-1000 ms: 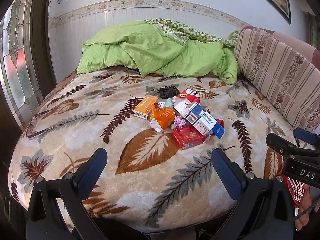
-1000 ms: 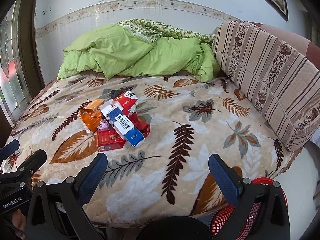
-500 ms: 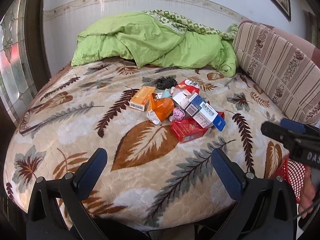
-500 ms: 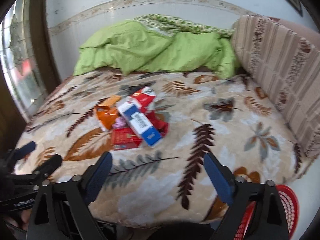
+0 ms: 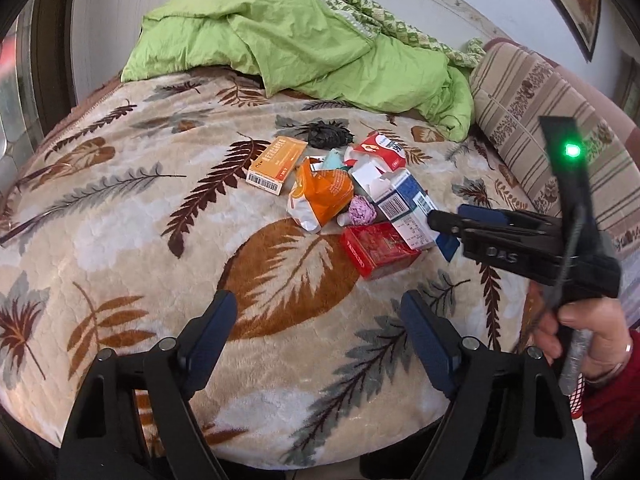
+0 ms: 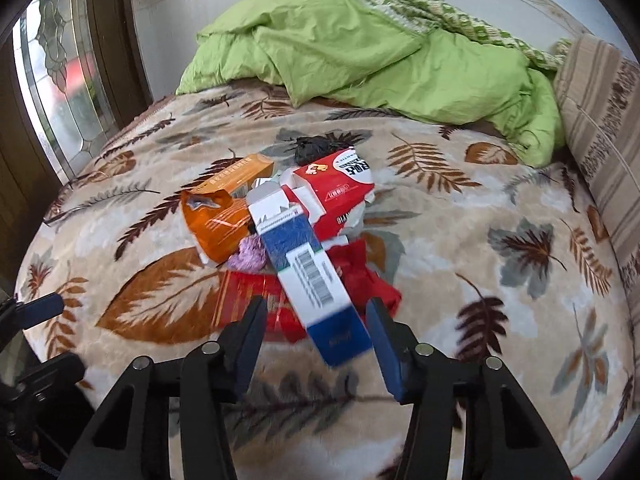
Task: Collect trash
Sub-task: 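Grasp the white-blue medicine box with the right tool, then grasp the orange packet with the left tool while the right tool holds the box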
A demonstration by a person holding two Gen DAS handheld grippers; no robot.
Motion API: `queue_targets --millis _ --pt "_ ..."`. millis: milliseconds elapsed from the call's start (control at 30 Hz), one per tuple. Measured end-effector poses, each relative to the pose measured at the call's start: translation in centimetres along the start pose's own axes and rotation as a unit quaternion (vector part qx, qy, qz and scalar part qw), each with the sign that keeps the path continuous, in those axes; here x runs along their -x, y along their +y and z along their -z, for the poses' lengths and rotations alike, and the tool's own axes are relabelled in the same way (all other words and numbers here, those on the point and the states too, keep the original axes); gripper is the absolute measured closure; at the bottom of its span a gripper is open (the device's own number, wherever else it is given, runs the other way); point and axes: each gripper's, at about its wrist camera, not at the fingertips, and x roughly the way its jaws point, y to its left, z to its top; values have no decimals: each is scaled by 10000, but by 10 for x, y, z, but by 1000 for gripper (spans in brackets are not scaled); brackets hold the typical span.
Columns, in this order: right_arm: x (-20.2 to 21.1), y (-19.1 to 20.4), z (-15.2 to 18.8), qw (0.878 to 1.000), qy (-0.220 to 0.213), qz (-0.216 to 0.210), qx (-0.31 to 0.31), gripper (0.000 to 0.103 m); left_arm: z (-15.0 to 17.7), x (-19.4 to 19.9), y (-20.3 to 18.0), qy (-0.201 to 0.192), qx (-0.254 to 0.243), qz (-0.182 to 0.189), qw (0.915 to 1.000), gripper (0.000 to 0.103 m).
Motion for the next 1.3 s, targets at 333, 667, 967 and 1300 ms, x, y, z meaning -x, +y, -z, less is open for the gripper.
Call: queue_targets --millis 333,667,967,1300 --pt "-38 23 -10 9974 233 151 672 62 -40 -49 27 261 359 -47 9990 20" --pt "7 -5 6 9974 -346 -324 -545 62 -80 -100 12 140 138 -90 9998 20" --pt "20 -6 22 9926 -522 -477 -990 62 -86 -138 19 373 468 371 9975 50" --pt "33 -7 23 9887 -654 -645 -1186 62 -74 -107 27 153 597 545 9966 67"
